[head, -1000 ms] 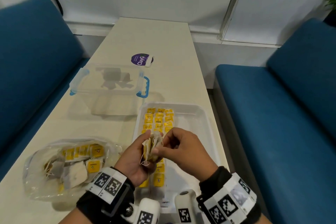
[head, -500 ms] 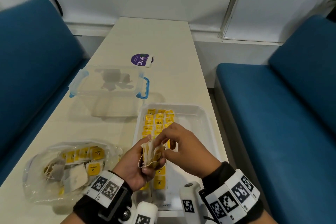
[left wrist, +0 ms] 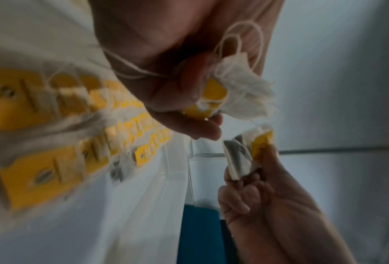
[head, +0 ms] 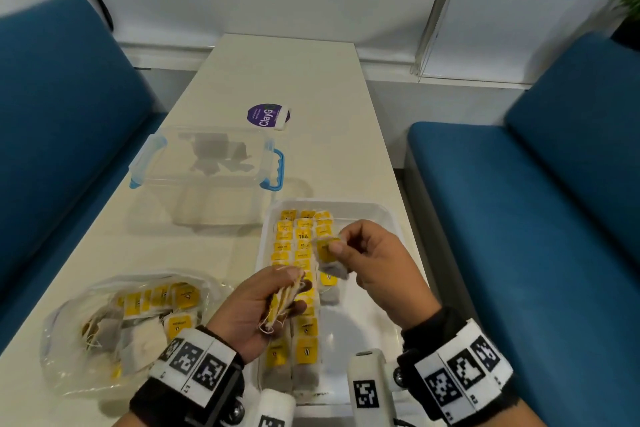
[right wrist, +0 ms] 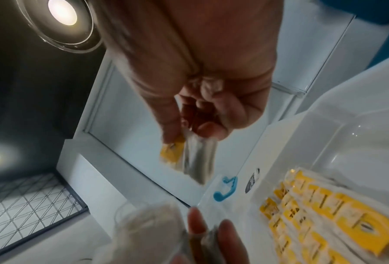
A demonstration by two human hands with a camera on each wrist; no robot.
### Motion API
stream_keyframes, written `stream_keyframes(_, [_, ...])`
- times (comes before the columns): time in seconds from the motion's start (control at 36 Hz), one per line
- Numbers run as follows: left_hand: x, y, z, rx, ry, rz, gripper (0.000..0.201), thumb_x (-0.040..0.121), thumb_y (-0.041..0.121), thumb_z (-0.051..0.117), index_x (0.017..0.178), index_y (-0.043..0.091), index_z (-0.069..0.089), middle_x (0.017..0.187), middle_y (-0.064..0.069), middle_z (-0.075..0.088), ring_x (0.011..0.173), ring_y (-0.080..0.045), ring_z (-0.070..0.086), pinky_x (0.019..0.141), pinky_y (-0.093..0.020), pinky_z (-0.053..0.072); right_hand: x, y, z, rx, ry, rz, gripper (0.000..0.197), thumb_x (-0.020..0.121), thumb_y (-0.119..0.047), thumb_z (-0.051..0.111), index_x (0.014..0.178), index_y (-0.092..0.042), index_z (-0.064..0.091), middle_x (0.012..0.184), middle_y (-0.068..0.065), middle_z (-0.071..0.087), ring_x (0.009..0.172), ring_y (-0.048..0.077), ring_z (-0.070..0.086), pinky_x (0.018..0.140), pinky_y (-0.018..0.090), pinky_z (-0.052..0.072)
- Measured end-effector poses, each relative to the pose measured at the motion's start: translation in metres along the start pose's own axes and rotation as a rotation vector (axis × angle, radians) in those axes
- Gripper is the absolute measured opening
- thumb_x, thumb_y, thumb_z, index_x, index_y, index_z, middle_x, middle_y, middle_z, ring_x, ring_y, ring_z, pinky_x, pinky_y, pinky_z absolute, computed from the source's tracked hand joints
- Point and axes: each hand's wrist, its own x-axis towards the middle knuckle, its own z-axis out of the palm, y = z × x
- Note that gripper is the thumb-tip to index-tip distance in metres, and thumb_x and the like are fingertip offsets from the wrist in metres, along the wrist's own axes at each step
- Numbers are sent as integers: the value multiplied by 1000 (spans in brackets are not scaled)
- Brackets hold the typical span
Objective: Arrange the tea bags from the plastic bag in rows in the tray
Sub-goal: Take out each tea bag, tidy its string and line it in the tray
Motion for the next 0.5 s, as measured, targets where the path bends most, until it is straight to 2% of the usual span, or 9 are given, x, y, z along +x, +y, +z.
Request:
stream_keyframes(0.06, [-1, 1, 2, 97, -21, 90, 10, 81, 16, 59, 87, 8, 62, 77, -9, 65, 49, -17, 59, 31, -10, 28, 1, 2, 2, 26, 27, 64, 18, 88, -7, 61, 74, -14, 53, 67, 7, 52, 47, 2, 45, 42, 10, 34])
stream_keyframes(0.14, [-4, 3, 8, 180, -87, 167, 10, 86, 12, 60, 88, 3, 61, 75, -12, 60, 52, -17, 55, 34, -15, 38, 1, 5, 8, 64, 21, 113, 18, 89, -5, 59, 75, -11, 50, 62, 6, 47, 41, 1, 43, 39, 11, 32])
stream_keyframes(0.19, [-4, 2, 9, 240, -117, 197, 19, 77, 17, 71, 83, 2, 63, 76, -16, 59, 53, -17, 57, 44, -20, 47, 0, 6, 12, 59, 19, 122, 17, 89, -4, 59, 75, -11, 51, 61, 5, 48, 41, 1, 44, 39, 11, 33])
stream_keyframes(0.25, [-4, 1, 8, 294, -114, 205, 26, 66, 20, 72, 80, 1, 62, 72, -16, 59, 53, -16, 56, 50, -25, 51, -1, 7, 15, 64, 24, 130, 16, 89, -5, 59, 76, -11, 51, 61, 3, 49, 41, 1, 45, 39, 11, 33])
stream_keyframes(0.33, [-3, 0, 5, 324, -106, 198, 19, 61, 17, 72, 72, 4, 62, 59, -7, 58, 48, -13, 54, 53, -25, 49, -1, 9, 19, 78, 42, 144, 16, 89, -7, 60, 76, -11, 52, 62, 3, 50, 41, 0, 44, 40, 11, 33])
stream_keyframes(0.44, [-3, -2, 1, 366, -77, 201, 9, 72, 3, 71, 73, 5, 63, 59, -6, 60, 48, -12, 56, 49, -21, 47, -2, 10, 19, 95, 72, 142, 15, 89, -9, 60, 77, -12, 52, 63, 4, 50, 46, 5, 43, 40, 13, 32])
stream_keyframes(0.5, [-2, -2, 1, 369, -71, 212, 11, 70, 7, 75, 72, 6, 65, 61, -6, 61, 50, -13, 57, 52, -22, 47, -3, 9, 19, 100, 67, 126, 14, 89, -8, 60, 78, -11, 52, 65, 6, 50, 51, 10, 43, 41, 14, 33])
